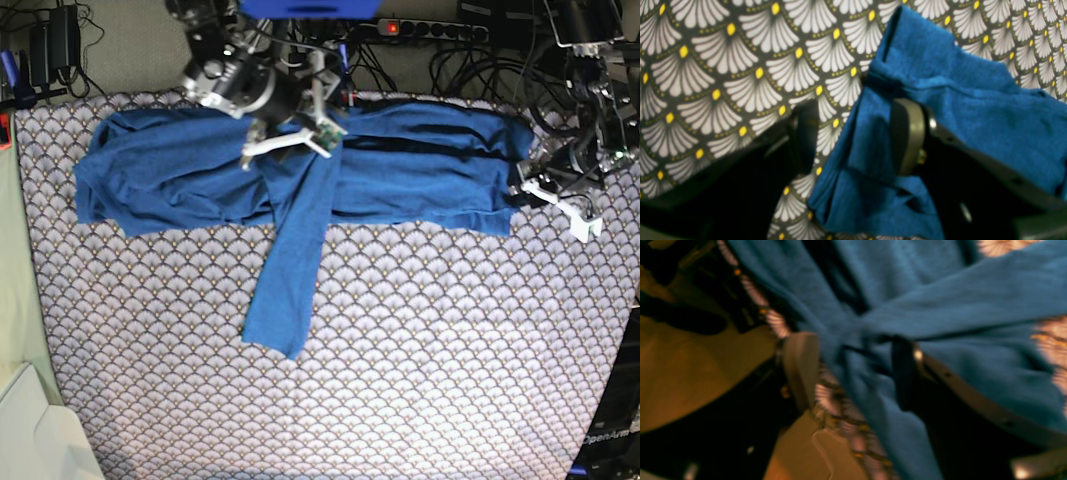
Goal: Fold the T-shirt properly
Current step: 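Lay the sleeve on the body, open the right gripper and withdraw, then reach the left gripper to the other sleeve's cuff and grasp it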
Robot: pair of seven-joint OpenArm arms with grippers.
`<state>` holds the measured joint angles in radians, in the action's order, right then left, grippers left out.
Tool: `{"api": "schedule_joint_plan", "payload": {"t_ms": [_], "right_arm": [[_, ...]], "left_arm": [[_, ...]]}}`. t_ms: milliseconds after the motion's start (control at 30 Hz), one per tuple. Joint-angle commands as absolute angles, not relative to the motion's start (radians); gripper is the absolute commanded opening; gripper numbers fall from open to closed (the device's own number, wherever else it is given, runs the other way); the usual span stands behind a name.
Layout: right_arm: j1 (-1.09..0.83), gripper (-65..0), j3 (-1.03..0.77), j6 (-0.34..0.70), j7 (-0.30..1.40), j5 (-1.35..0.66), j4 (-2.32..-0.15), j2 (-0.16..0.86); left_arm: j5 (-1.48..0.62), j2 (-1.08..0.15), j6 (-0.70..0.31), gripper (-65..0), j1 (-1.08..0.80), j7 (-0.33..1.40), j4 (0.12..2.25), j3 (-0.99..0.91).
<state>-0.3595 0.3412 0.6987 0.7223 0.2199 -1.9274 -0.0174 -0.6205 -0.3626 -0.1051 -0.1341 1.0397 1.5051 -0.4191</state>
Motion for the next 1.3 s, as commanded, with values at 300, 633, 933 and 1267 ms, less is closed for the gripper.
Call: {"api": "schedule_joint_plan", "payload": {"t_ms": [300, 633, 933, 1267], "right_arm": [[-0.119, -25.7, 0.223, 0.698, 0.716, 0.209, -1.867, -0.062], [0.097, -28.5, 0.005, 0.698, 0.791, 0.208, -1.73, -0.044], [0.042, -65.0, -0.186, 0.698, 0.796, 0.209, -1.863, 0.036], [-0.061, -64.0, -0.38, 0.698, 0.796, 0.209, -1.925, 0.079]], "left_arm": [[-0.633, -0.377, -0.107, -31.2, -0.143, 1.04, 1.635, -0.476], [-0.633, -0.34, -0.107, -31.3, -0.073, 1.036, 1.79, -0.421], [-0.622, -0.179, -0.107, -57.0, 0.219, 1.0, 1.67, -0.077], [-0.493, 0.01, -0.097, -59.9, 0.47, 0.679, 1.282, 0.314]]}}
